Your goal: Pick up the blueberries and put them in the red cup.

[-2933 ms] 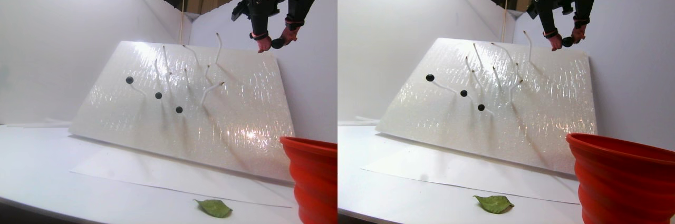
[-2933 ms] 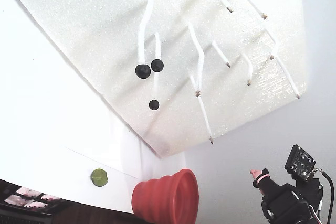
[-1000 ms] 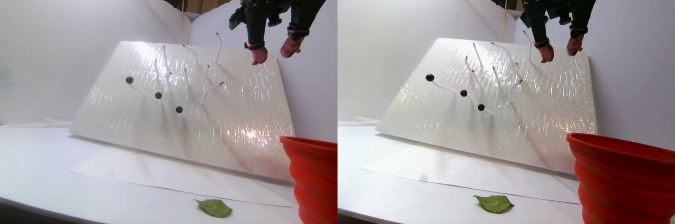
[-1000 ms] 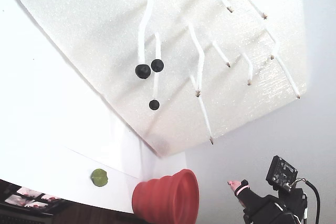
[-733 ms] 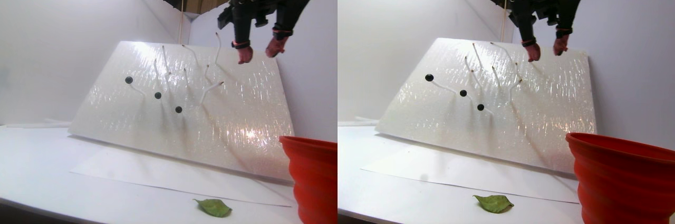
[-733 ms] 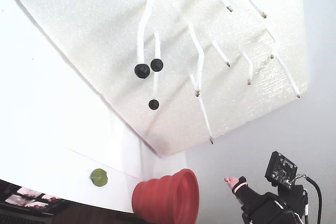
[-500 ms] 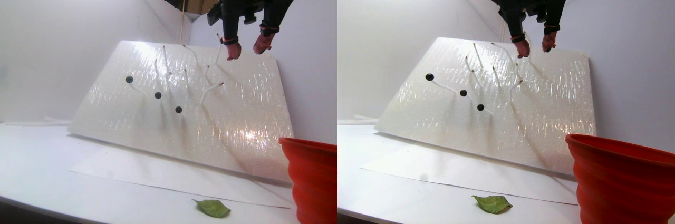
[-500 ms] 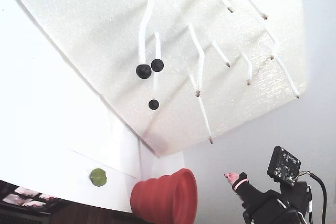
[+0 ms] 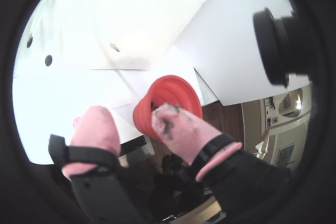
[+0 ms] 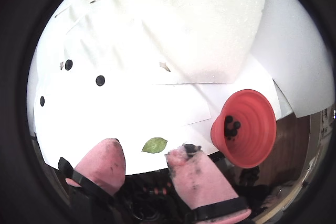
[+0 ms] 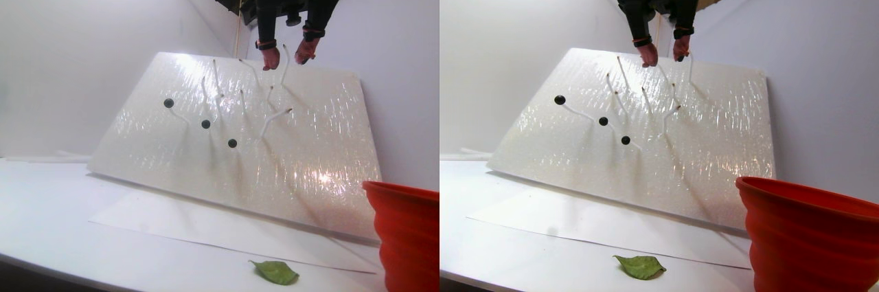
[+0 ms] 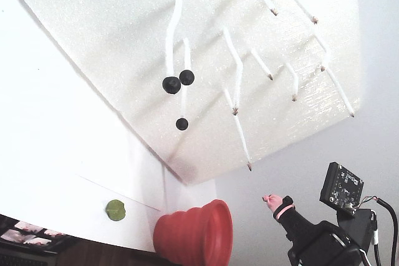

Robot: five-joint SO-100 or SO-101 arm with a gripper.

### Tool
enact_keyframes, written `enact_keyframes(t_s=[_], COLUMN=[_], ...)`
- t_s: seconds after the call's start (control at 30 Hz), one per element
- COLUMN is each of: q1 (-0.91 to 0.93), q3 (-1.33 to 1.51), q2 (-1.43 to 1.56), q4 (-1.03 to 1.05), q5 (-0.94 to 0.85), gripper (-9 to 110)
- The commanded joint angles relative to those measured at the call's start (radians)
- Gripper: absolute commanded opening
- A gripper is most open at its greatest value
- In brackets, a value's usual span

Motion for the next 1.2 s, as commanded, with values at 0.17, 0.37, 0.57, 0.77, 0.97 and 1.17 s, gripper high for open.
enact_keyframes(t_s=[0.17,0.37,0.57,0.77,0.97,1.17], q1=[-0.060,-0.078,-0.092,-0.115,-0.138,-0.153], q3=[-0.017,-0.061,-0.098,-0.129,-0.164,-0.181], q2=[0.014,-0.101,-0.187,-0.253,-0.302,-0.354], q4=[-0.043,-0.117,-0.169,-0.210,-0.241,-0.288], q5=[0.015,0.015,0.015,0.028,0.037,0.035], gripper=[15,15,15,15,15,15])
